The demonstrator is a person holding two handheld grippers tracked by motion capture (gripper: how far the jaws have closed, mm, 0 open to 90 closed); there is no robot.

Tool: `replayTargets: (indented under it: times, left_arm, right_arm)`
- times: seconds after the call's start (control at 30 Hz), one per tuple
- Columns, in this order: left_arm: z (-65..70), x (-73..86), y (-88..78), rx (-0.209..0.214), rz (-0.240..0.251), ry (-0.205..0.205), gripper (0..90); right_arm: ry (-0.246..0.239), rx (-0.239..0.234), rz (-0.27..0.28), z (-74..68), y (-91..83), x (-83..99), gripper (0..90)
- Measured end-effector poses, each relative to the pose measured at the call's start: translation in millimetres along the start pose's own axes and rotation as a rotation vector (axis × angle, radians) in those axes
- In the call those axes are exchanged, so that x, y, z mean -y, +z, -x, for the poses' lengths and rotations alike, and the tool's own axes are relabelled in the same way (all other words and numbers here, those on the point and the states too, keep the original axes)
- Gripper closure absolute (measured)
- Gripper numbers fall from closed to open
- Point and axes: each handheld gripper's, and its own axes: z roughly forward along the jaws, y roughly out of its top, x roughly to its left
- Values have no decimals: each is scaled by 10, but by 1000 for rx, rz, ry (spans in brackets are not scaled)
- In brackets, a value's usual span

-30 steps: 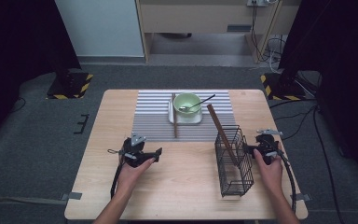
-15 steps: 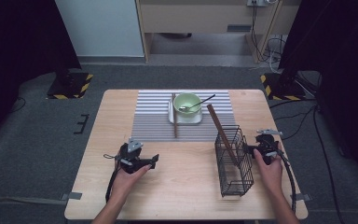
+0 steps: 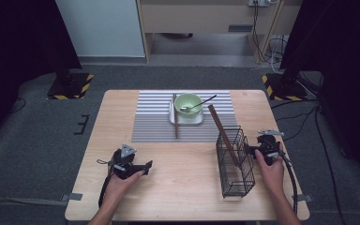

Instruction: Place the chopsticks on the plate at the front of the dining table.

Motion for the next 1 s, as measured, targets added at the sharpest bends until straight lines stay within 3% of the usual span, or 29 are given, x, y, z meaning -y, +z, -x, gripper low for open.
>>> replayTargets:
  times: [0.3,0.67,1.0]
  left_arm:
    - [-79,108,-6,-11,-17,-16,59]
    - [-90,108,9,-15,-31,-18,55]
    - [-28,88,50,-68,-64,32,46]
  right_arm:
    - [0,0,0,-1,0,0,46]
    - [2,1,-1,-2,1,-1,46]
    - [-4,-5,-6,-11,2,1,24]
